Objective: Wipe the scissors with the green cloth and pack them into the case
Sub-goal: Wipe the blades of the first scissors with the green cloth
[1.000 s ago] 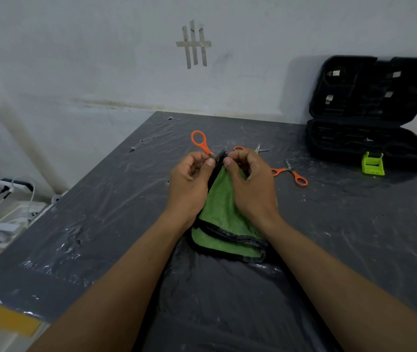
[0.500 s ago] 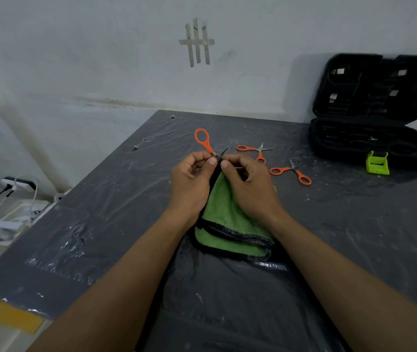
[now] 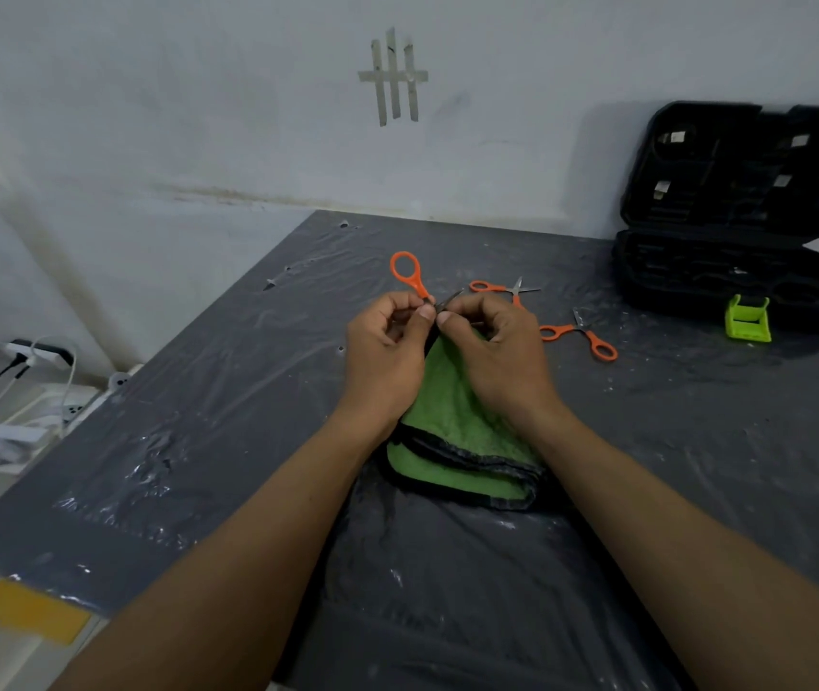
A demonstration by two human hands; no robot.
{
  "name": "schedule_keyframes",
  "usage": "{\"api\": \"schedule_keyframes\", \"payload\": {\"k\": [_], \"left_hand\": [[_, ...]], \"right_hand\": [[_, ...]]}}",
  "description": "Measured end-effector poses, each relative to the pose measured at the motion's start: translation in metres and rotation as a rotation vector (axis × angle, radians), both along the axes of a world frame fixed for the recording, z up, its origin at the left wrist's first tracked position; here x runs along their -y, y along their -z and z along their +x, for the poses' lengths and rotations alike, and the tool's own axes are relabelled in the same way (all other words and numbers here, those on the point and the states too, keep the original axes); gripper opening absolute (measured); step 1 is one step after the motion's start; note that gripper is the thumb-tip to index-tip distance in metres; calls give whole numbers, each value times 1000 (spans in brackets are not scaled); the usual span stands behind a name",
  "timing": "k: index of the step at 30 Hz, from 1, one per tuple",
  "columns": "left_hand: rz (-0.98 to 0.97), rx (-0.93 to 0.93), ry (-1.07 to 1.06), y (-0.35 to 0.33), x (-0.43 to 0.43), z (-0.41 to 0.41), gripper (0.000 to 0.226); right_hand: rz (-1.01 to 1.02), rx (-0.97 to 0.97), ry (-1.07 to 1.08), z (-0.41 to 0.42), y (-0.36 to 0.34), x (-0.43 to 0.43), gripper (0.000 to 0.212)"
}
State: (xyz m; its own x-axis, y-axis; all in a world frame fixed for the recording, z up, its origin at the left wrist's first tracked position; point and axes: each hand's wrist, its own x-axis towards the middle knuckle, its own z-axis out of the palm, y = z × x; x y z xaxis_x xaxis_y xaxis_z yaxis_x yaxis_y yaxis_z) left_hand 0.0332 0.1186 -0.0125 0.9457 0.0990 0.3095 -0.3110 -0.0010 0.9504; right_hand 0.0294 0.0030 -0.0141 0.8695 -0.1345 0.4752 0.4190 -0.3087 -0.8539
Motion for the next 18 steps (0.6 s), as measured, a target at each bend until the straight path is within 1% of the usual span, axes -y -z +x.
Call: {"api": "schedule_keyframes", "payload": {"k": [4,7,8,14,18], "left_hand": [[-88,-30,-47,0,0,2,13],[-116,-40,-54,-2,-1,4,11],[-109,-39,-60,-2,-2,4,11],[21,16,-73,1,-3,3,19],[21,14,-76,2,-2,1,20]], "right_hand": [[67,-80,66,3,4,2,14],[114,-87,54,1,6,5,6],[99,-76,44,0,6,5,3],[-74,7,51,-3,8,0,15],[-91,-12,40,-4,6,-2,12]]}}
